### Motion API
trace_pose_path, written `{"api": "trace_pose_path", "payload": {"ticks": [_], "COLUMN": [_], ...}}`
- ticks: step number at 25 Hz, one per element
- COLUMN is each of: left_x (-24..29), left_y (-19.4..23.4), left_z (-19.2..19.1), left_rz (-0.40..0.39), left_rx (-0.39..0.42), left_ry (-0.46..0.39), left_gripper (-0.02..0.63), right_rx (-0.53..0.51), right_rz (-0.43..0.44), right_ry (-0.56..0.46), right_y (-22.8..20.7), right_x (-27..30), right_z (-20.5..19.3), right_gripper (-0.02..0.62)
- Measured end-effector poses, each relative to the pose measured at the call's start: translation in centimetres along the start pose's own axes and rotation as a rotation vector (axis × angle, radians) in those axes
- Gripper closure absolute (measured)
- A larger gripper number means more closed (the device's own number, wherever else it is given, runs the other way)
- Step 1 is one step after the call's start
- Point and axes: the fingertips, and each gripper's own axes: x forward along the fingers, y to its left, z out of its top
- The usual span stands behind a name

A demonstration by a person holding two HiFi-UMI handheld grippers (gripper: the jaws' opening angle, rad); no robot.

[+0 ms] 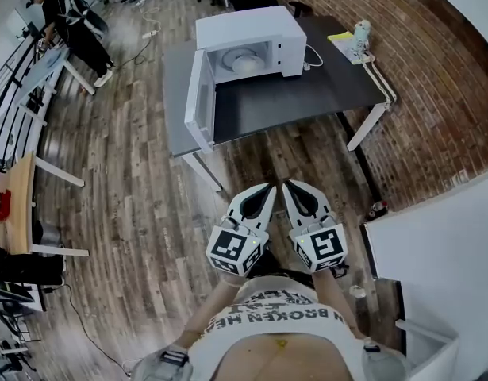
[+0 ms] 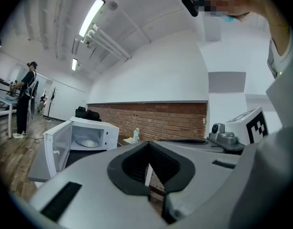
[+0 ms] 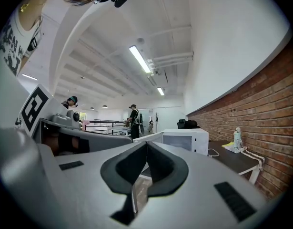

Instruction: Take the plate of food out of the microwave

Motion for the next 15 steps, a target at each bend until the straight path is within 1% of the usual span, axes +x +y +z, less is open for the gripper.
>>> {"api": "trace_pose_path", "payload": {"ticks": [3, 7, 15], "left_x": [0.3, -0.1, -1.2], "left_y": [2.2, 5.1, 9.0], "left_z": [0.2, 0.1, 0.0], "left_rz": [0.004, 0.022, 0.073], "left_rx": [-0.005, -0.018, -0.046], "left_ry": [0.004, 0.008, 0.005], "left_gripper": [0.600, 0.600, 0.600], "right_rx": [0.005, 0.010, 0.001], "right_rz": [0.002, 0.027, 0.065], "right_ry": [0.007, 0.011, 0.042], "right_y": [0.0, 1.2, 3.1], "right_x": [2.5, 5.2, 8.6], "right_z": [-0.2, -0.5, -0.9], "right_gripper": [0.588, 0.588, 0.588]}}
